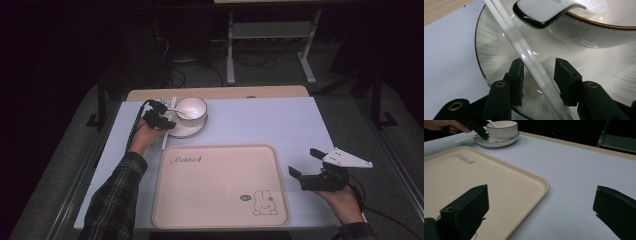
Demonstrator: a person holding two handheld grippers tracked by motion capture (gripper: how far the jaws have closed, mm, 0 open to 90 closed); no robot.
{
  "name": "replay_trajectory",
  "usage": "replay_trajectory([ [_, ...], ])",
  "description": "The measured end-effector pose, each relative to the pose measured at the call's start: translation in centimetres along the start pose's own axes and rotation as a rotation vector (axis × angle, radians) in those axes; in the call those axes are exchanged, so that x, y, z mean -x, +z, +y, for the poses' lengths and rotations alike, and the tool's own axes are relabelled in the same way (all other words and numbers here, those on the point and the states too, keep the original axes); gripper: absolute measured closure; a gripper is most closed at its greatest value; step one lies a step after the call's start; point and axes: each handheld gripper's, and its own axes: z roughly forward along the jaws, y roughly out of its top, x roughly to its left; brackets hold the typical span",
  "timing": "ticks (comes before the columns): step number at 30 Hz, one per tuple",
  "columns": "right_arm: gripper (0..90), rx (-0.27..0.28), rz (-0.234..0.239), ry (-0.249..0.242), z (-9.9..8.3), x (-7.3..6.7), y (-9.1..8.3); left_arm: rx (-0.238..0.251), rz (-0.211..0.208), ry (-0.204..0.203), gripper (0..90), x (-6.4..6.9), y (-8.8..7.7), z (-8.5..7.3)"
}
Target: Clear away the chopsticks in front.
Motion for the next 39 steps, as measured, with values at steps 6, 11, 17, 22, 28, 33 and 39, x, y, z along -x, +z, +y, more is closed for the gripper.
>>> replay_trajectory([
  [6,0.0,0.002,-0.004,0.005,0.0,0.0,0.0,0.019,0.013,-0.014,67.8,-0.5,0.2,-0.1],
  [11,0.0,0.002,-0.002,0.007,0.0,0.1,0.1,0.019,0.013,-0.034,73.1,-1.2,0.4,0.0],
  [17,0.0,0.002,-0.002,0.009,0.0,0.1,0.1,0.017,0.015,-0.024,77.0,-1.1,0.3,0.8],
  [22,0.0,0.003,-0.001,0.010,0.0,0.1,0.0,0.014,0.019,-0.021,77.7,-1.0,0.4,1.1],
  [28,0.0,0.007,-0.004,0.010,0.0,0.1,0.0,0.017,0.028,-0.024,70.5,-1.4,-0.1,0.8],
  [33,0.0,0.008,-0.002,0.011,0.0,0.2,-0.1,0.026,0.018,-0.021,65.3,-1.8,-1.3,0.3],
  [39,0.0,0.012,-0.001,0.010,0.0,0.0,-0.2,0.100,-0.008,-0.035,62.4,-2.6,-4.7,-1.5],
])
